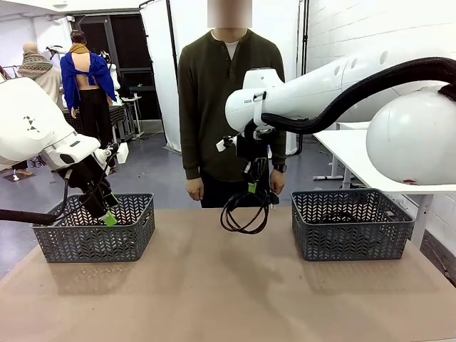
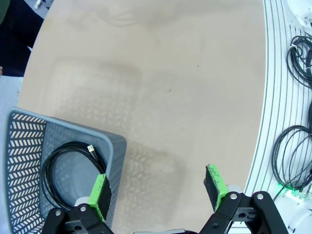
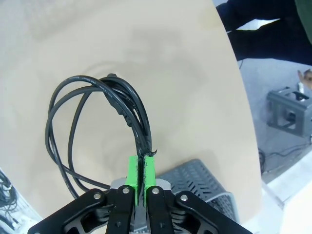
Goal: Organize the cables according to human instructions.
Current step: Pick up a bundle of cables and place it in the basket indicated by the human.
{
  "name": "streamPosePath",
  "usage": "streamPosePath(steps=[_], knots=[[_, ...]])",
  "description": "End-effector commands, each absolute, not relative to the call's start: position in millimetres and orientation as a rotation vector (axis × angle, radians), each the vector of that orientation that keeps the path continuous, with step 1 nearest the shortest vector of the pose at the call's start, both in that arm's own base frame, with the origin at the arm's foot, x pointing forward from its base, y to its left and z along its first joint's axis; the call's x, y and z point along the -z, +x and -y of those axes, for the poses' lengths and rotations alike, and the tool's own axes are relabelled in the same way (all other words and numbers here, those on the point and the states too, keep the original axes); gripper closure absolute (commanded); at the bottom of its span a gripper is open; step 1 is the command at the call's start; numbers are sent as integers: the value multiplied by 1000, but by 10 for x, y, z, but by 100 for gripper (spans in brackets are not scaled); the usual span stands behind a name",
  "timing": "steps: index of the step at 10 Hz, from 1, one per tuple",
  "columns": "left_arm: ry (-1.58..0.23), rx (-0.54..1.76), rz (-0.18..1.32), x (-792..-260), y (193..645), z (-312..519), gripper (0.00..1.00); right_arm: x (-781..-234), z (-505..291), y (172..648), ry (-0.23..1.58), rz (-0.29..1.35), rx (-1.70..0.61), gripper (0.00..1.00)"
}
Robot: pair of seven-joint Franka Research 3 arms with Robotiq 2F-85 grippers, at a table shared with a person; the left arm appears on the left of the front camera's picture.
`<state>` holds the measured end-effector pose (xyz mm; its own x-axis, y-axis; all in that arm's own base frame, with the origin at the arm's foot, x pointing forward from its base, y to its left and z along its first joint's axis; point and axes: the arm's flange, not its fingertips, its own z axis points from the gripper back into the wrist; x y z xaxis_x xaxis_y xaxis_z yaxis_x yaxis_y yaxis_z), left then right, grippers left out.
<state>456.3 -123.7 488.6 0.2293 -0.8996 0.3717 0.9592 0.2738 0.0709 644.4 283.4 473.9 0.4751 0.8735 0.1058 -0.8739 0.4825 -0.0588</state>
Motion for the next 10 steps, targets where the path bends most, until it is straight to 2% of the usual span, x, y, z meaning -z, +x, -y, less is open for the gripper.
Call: streamPosePath(steps=[1, 5, 10], knots=[[-184, 1287, 374, -4899, 4559, 1238, 0, -4762, -2836, 6460, -19, 132, -1061, 100], [-184, 1287, 374, -4899, 4559, 1238, 0, -4740, -2839, 6443, 6, 128, -1069, 100], [-184, 1287, 374, -4899, 4559, 1238, 0, -5479, -2177, 6380, -17, 80, -1105, 100]])
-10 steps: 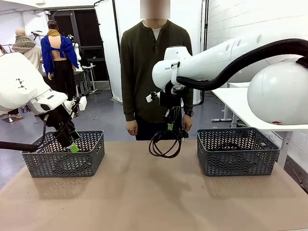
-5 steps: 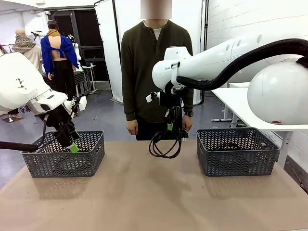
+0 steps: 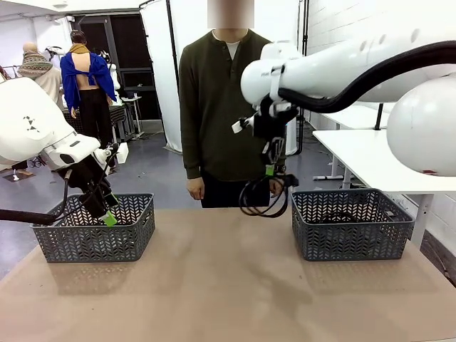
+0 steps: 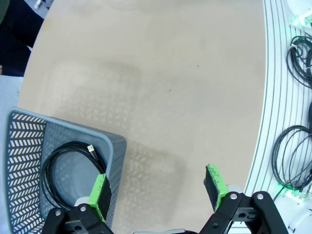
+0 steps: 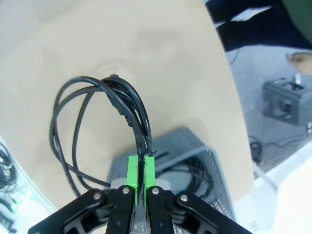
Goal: Organize the cables according to human instructions.
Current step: Pick up a bundle of cables and place it in the basket indicated by the human.
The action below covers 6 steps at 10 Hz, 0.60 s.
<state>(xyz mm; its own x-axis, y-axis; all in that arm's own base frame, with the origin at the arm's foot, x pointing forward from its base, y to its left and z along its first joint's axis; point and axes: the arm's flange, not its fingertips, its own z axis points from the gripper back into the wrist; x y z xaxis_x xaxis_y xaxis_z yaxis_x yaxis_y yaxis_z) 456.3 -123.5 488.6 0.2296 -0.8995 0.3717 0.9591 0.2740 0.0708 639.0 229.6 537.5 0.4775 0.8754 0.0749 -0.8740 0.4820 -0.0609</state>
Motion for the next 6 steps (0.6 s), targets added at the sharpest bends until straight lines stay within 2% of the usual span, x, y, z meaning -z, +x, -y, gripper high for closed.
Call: streamPosePath(steps=[1, 4, 6], knots=[[-184, 1287, 374, -4899, 4559, 1238, 0, -5602, -2008, 6372, -37, 69, -1132, 100], [-184, 1287, 374, -4899, 4559, 1238, 0, -5852, -1472, 6397, -67, 47, -1242, 100], [-184, 1287, 374, -4899, 4559, 1238, 0, -5828, -1079, 6549, -105, 88, -1282, 100]])
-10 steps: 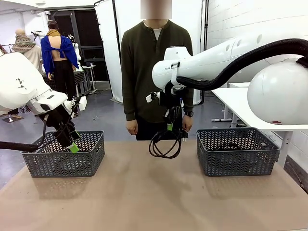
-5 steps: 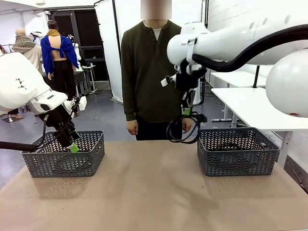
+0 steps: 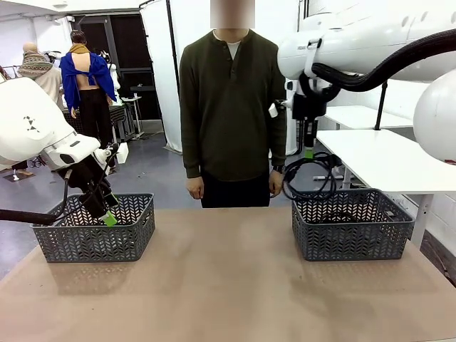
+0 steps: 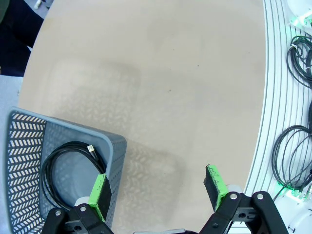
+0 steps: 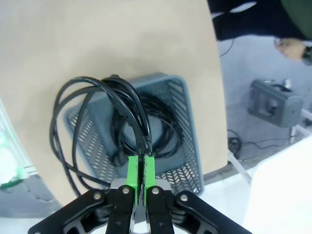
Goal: Organize the cables according to human instructions.
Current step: Pick up a bundle of cables and place it in the basket indicated by the human.
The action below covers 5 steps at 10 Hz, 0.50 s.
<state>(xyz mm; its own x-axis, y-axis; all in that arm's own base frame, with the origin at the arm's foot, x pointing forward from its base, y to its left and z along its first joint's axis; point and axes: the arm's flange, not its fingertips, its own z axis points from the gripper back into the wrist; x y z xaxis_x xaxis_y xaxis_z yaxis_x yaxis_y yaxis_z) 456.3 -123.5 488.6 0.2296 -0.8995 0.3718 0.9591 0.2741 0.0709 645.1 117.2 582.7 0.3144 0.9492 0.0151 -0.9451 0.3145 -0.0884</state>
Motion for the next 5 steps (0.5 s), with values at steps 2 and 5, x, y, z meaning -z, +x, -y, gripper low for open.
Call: streamPosePath(steps=[2, 5], knots=[[-184, 1287, 374, -4899, 4559, 1238, 0, -5743, -821, 6704, -110, 79, -1344, 100], [-184, 1287, 374, -4899, 4559, 1238, 0, -5606, -588, 6933, -105, 106, -1411, 100]])
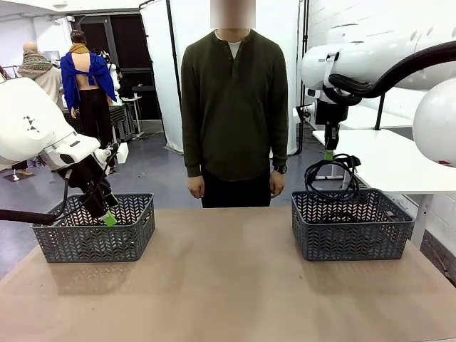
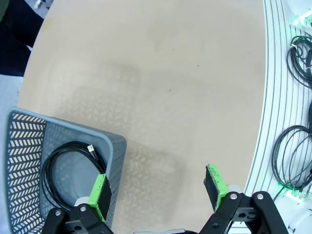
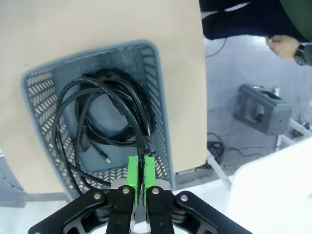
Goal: Organize the cables according to human instructions.
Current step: Pick up a bundle of cables and place it in the basket indicated by the human.
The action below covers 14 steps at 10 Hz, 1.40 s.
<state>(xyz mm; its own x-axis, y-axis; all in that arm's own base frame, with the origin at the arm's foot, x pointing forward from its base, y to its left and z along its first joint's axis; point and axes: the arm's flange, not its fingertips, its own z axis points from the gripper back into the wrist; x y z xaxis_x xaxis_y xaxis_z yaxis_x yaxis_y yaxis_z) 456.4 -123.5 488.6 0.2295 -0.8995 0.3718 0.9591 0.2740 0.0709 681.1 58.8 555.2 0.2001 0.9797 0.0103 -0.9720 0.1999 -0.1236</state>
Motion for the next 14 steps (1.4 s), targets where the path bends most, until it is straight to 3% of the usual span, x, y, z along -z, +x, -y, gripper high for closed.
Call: streamPosePath(steps=[1, 5, 6, 11, 14], knots=[[-184, 1287, 374, -4899, 4559, 1238, 0, -5546, -566, 6989, -100, 103, -1438, 100], [-184, 1287, 374, -4899, 4559, 1238, 0, -5451, -561, 7038, -83, 45, -1473, 100], [-184, 1287, 374, -4899, 4559, 1238, 0, -5423, -553, 7037, -66, 44, -1480, 95], [-184, 1287, 374, -4899, 4559, 1238, 0, -5469, -594, 6997, -13, -30, -1494, 0], [-184, 1287, 374, -4899, 4559, 1238, 0, -5495, -621, 6997, -18, -41, -1485, 0]])
